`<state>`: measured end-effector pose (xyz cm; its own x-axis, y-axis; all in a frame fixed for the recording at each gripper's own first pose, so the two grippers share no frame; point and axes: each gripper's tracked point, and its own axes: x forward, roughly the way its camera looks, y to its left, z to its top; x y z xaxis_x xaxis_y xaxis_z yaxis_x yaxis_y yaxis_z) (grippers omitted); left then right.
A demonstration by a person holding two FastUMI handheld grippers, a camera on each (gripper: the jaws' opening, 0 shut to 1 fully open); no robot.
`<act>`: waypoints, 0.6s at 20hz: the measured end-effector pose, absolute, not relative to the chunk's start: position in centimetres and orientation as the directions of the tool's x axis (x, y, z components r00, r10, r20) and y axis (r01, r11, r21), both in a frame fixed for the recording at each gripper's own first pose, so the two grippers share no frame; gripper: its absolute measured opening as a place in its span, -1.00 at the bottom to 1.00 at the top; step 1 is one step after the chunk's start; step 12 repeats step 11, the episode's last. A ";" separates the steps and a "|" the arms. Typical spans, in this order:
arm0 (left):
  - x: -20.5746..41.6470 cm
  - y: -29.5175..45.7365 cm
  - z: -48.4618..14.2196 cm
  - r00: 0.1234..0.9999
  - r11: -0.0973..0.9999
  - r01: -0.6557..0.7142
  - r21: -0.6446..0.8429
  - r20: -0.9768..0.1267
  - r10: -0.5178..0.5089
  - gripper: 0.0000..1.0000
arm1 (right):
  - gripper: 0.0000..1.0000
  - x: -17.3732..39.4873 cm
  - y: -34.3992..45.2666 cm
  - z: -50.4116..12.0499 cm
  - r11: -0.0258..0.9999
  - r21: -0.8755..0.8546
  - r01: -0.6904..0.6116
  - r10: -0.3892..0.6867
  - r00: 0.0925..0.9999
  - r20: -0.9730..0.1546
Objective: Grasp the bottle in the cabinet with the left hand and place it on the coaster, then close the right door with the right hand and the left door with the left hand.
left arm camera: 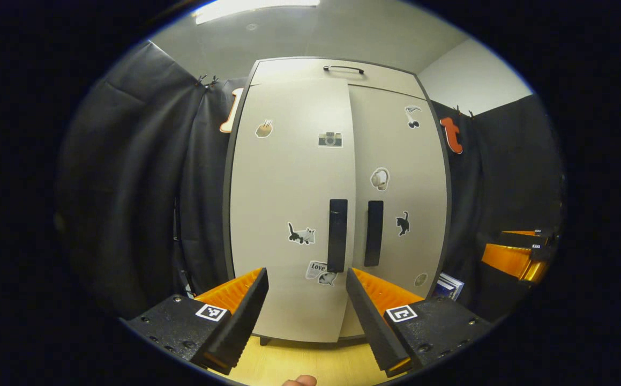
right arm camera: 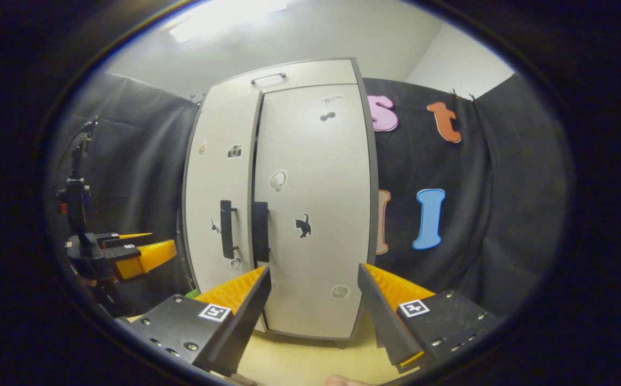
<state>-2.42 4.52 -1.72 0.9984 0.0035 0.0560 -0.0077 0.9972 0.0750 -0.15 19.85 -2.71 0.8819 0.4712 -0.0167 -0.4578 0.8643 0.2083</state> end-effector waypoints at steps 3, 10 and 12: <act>-2.3 3.2 -1.1 0.998 0.998 0.016 0.057 0.068 -0.020 0.84 | 0.97 -1.2 18.5 -2.4 0.878 0.214 -0.428 0.440 0.898 -0.009; -2.6 0.2 -1.2 0.995 0.996 0.088 -0.013 0.058 -0.087 0.84 | 0.97 -2.9 15.0 -1.5 0.906 0.220 -0.362 0.369 0.929 0.009; -2.6 -0.2 -1.2 0.994 0.995 0.094 -0.015 0.057 -0.093 0.84 | 0.97 -3.2 14.6 -1.3 0.908 0.219 -0.358 0.364 0.931 0.014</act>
